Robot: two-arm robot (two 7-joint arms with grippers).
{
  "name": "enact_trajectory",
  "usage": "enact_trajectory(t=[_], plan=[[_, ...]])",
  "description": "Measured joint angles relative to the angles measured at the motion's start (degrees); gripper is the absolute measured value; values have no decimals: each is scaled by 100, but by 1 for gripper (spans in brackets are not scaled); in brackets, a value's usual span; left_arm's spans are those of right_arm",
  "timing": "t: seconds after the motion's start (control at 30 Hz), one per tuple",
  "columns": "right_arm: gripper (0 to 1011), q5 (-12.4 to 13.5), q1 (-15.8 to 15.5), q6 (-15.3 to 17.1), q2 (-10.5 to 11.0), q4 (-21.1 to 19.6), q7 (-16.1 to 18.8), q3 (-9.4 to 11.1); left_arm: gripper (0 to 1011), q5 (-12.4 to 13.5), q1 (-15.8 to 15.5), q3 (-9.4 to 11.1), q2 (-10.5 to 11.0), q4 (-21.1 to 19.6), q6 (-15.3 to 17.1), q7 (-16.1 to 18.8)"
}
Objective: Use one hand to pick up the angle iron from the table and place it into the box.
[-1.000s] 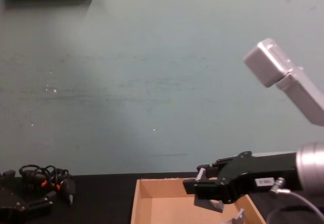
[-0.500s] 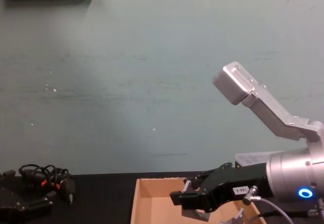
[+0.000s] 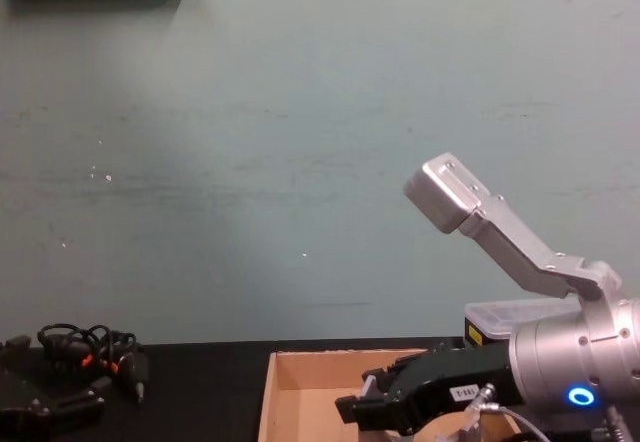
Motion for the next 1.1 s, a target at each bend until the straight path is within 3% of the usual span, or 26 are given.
enact_trajectory(t=[0.33,0.5,0.87,1.0,1.1], plan=[[452,-95,39,-7,-85,186,33,-8,1000,0,0,0,0,0,0,0],[562,-126,37,-4,-97,211,36,3,1000,0,0,0,0,0,0,0],[920,-132,-87,-41,-18,-32,-5,144,1000,0,0,0,0,0,0,0],[1002,-95,-165,-39,68,-218,-35,224,1000,0,0,0,0,0,0,0],[1003,-69,-225,-36,129,-345,-41,269,1000,0,0,0,0,0,0,0]])
